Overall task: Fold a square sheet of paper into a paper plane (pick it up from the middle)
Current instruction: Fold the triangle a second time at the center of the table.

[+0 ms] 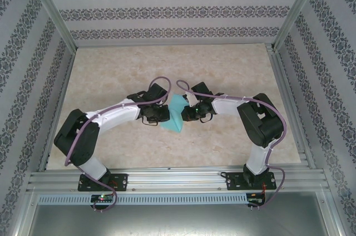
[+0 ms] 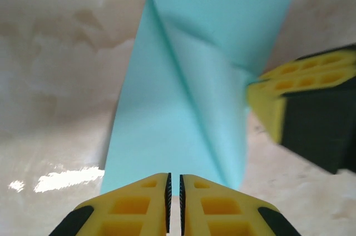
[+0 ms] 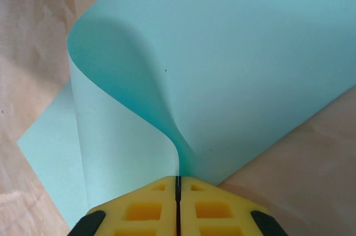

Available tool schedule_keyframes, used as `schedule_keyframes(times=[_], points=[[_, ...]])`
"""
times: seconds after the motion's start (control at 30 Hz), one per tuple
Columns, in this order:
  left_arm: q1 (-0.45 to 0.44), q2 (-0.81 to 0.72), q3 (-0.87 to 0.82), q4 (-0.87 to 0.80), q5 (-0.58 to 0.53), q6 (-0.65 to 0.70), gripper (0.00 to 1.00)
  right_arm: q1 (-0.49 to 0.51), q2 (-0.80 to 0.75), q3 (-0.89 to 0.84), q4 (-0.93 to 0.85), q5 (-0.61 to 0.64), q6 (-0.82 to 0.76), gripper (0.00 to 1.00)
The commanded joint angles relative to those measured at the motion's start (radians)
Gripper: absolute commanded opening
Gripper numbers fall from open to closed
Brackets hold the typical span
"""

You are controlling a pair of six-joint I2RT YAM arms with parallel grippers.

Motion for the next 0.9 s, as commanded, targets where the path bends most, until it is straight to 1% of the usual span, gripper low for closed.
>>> schedule_keyframes(times=[0.0, 0.1, 0.33, 0.43, 0.87], points=[[0.056, 0.003, -0.029, 0.128, 0.119, -0.063, 0.16, 0.0, 0.009, -0.018, 0.005, 0.011, 0.011, 0.09], [0.065, 0.037, -0.008, 0.147, 0.157, -0.065, 0.17, 0.001, 0.01, -0.015, 0.004, 0.008, 0.012, 0.09], [0.066, 0.124, 0.002, 0.271, 0.272, -0.114, 0.17, 0.001, 0.02, -0.014, 0.002, 0.01, 0.011, 0.09], [0.066, 0.159, 0.002, 0.31, 0.285, -0.132, 0.16, 0.001, 0.02, -0.02, 0.004, 0.01, 0.011, 0.09], [0.065, 0.245, 0.002, 0.342, 0.282, -0.125, 0.16, -0.004, 0.025, -0.005, -0.011, 0.009, 0.007, 0.09]])
